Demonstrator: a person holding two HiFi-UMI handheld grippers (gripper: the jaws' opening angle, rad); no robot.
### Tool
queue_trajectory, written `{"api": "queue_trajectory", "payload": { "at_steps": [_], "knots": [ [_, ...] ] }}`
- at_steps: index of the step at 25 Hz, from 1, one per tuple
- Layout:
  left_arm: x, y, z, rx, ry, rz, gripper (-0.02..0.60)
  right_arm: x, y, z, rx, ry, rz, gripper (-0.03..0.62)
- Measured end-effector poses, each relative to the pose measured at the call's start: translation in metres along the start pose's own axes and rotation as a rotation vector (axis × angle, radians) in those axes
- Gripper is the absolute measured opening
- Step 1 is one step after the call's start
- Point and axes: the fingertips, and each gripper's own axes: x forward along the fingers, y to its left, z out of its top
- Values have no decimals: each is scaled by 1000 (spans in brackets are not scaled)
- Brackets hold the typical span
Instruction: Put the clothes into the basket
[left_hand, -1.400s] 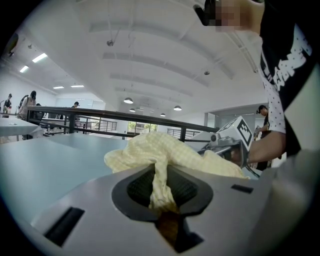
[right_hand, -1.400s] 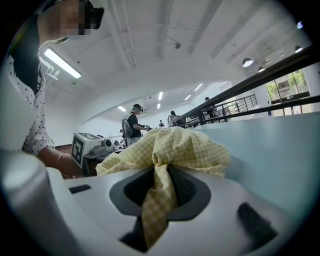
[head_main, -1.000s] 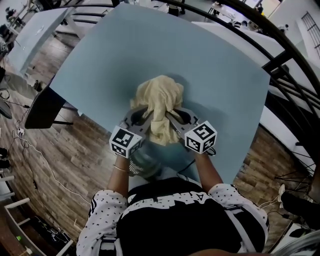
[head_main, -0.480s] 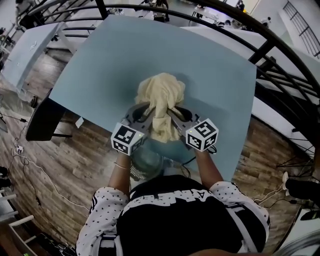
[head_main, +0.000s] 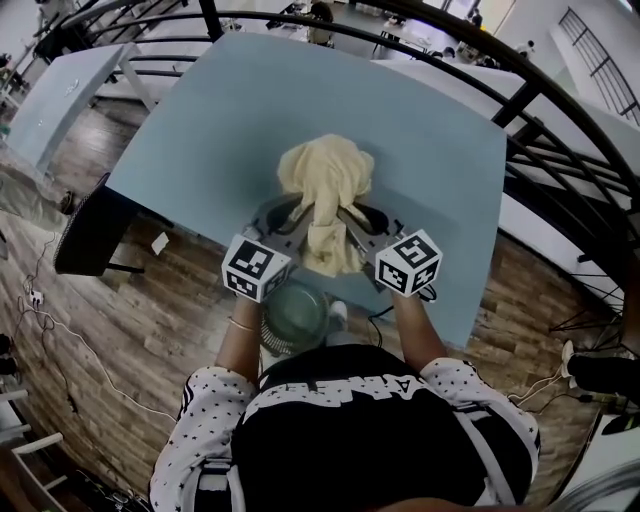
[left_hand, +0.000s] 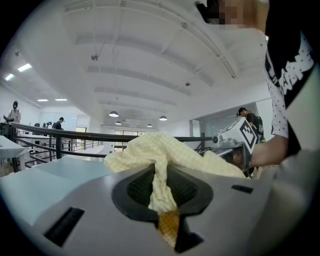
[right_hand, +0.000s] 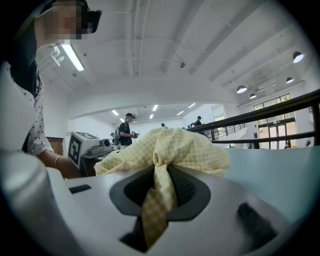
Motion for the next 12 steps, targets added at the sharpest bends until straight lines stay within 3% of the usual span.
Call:
{"api": "queue_trajectory", "payload": {
  "at_steps": [12],
  "knots": [
    [-26, 7, 45, 78, -52, -10, 75, 3, 27, 46, -90, -39, -15, 78]
  ]
}}
